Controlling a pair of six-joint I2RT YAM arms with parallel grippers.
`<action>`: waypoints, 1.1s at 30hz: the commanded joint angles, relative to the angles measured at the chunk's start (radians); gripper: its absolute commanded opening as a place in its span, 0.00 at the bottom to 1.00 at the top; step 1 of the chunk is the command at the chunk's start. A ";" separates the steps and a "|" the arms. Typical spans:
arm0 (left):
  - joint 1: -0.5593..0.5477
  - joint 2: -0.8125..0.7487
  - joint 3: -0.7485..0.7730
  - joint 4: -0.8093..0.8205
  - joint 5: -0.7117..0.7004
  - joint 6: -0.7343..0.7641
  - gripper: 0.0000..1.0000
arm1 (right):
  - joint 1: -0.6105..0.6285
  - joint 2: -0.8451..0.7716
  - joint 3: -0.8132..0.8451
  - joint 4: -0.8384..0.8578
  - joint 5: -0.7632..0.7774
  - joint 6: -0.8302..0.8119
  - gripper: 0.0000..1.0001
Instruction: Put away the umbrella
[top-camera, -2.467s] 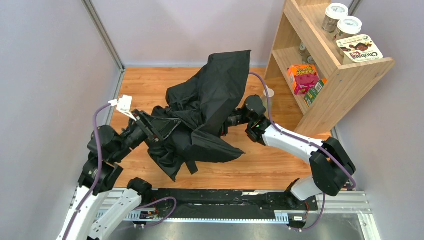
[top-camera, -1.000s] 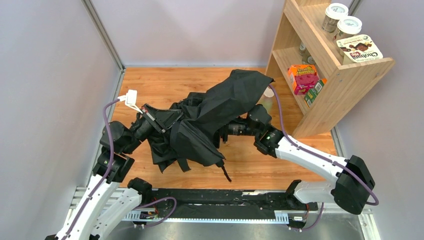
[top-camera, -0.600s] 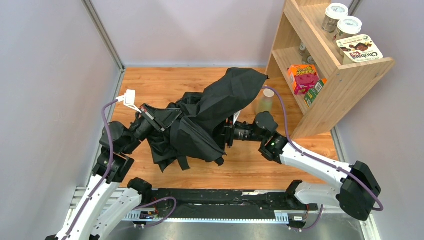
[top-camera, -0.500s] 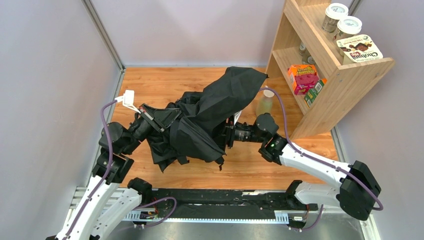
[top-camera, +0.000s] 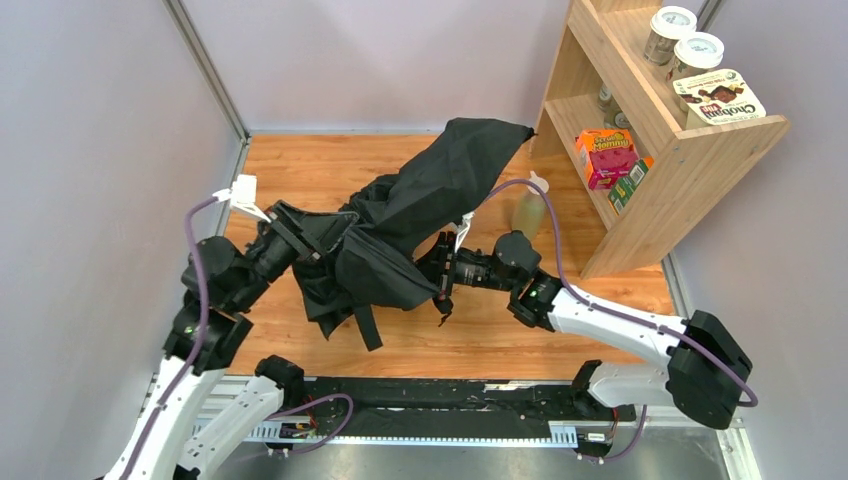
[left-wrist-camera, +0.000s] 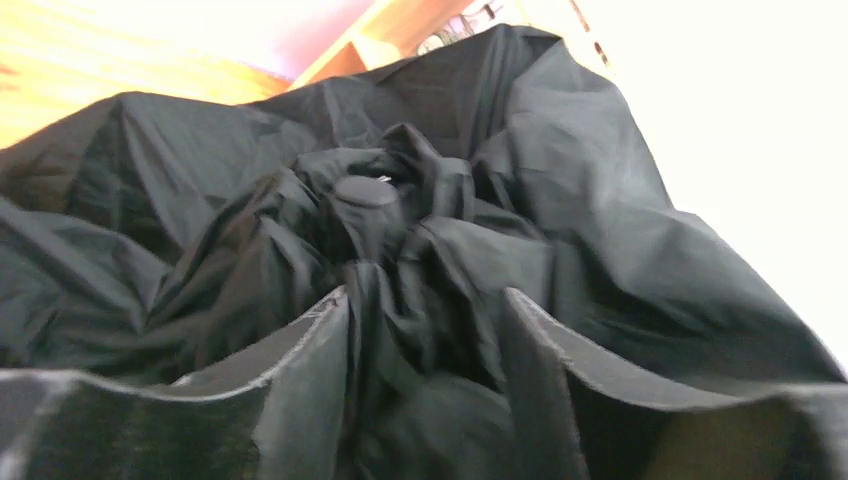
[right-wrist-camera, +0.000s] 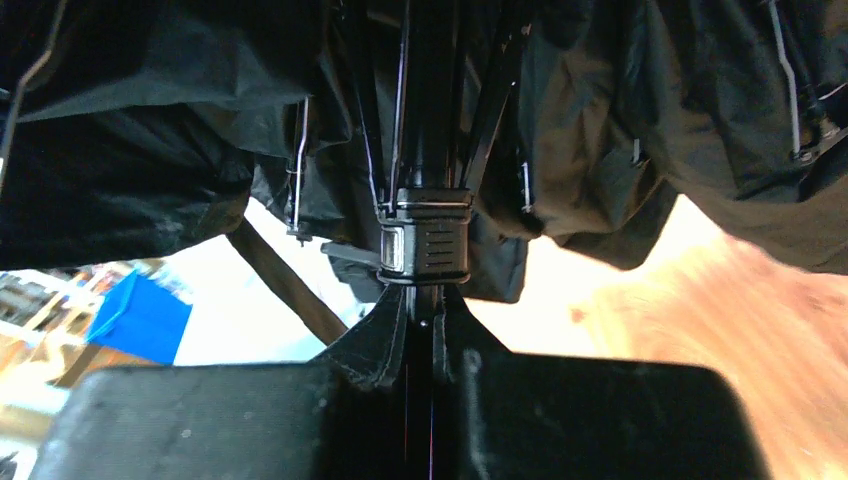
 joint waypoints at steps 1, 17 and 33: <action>-0.005 -0.022 0.248 -0.405 -0.174 0.179 0.65 | -0.009 -0.103 0.042 -0.108 0.236 -0.166 0.00; -0.005 0.132 0.411 -0.188 0.339 0.210 0.20 | -0.064 -0.014 0.125 -0.134 0.214 -0.208 0.00; -0.003 0.391 0.331 -0.096 0.404 0.359 0.17 | -0.012 -0.003 0.047 0.206 -0.145 0.071 0.00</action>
